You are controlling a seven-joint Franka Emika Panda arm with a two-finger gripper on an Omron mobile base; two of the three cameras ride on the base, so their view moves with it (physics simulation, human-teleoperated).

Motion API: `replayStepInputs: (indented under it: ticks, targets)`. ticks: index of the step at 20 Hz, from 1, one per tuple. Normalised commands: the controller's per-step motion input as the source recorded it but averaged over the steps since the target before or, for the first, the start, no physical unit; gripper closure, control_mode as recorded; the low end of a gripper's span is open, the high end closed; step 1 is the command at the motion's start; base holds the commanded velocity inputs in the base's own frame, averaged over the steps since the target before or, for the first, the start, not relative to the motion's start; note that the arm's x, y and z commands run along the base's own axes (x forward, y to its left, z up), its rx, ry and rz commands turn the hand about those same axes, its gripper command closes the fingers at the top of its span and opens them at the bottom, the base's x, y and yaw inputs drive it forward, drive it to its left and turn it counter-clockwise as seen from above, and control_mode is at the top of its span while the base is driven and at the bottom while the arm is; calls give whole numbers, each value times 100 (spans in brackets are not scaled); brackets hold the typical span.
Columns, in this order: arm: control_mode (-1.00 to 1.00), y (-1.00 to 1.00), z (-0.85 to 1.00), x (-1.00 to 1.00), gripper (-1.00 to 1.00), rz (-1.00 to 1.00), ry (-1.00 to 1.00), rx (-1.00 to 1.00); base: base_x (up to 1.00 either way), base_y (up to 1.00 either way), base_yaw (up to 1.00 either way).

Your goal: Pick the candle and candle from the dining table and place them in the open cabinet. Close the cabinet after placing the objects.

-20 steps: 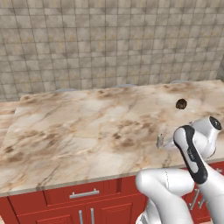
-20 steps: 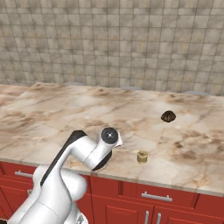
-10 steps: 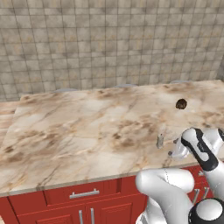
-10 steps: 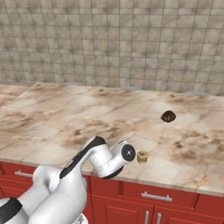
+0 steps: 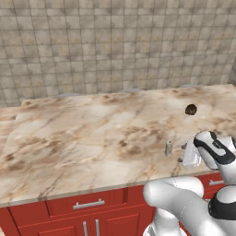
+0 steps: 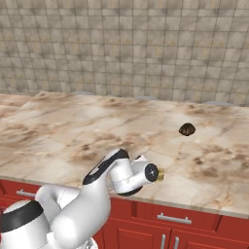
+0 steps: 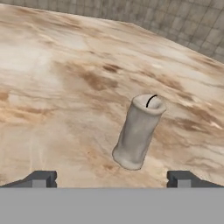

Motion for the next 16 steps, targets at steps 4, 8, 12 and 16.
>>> replayStepInputs:
  ticks: [4,8,12,16]
  targets:
    - [-100,2,-3,42,-100,2,0,0,0,0,0]
    - [-100,4,-2,34,-100,0,0,0,0,0,0]
    - [-100,14,0,11,-100,3,0,0,0,0,0]
    - [-100,21,-4,-6,-100,7,0,1,0,0,0]
